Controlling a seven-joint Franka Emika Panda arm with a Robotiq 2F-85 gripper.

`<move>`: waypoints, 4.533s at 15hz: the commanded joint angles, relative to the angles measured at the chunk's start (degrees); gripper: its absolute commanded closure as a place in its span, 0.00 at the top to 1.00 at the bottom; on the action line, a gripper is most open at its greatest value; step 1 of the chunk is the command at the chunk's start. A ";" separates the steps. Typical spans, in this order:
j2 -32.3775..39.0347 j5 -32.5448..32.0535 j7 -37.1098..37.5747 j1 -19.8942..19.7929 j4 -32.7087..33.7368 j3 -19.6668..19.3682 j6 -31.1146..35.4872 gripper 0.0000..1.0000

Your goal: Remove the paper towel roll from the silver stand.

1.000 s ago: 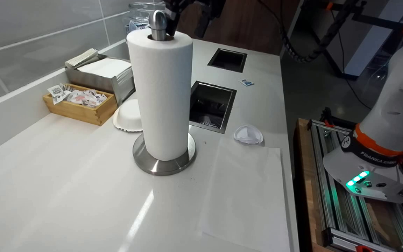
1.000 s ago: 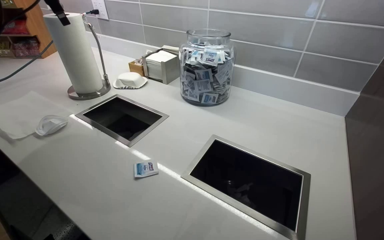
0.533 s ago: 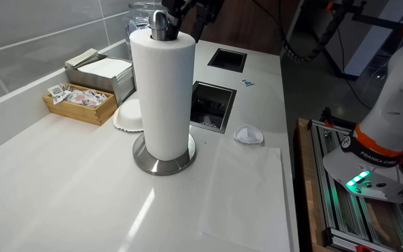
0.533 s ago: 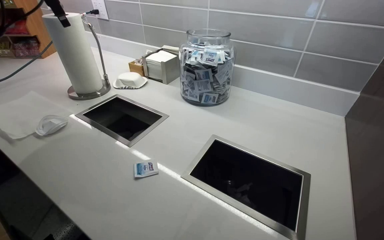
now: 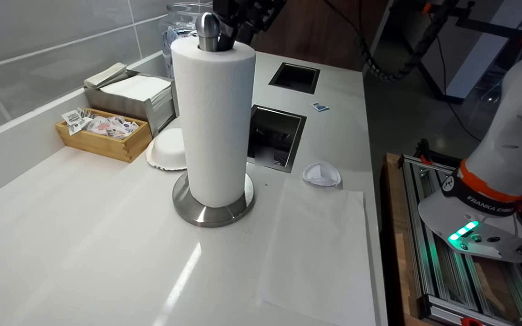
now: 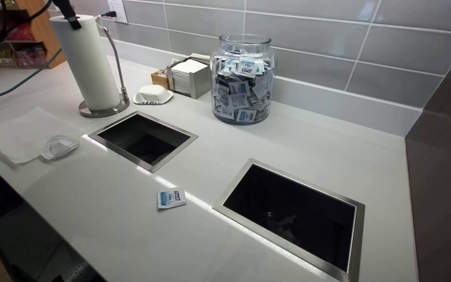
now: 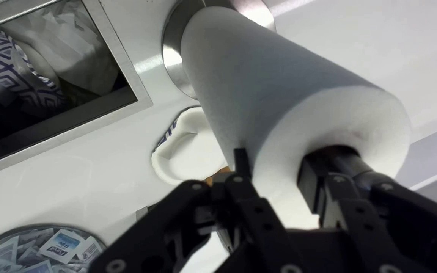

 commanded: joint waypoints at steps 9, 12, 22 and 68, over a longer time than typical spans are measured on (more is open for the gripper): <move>-1.16 -0.69 -0.31 1.00 0.06 0.10 0.05 0.07; -1.52 -1.36 -0.06 1.02 0.38 0.51 -0.03 0.07; -3.88 -7.21 3.33 0.10 2.32 2.80 -0.86 0.07; -6.16 -28.38 26.76 -0.08 34.12 14.61 -26.73 0.07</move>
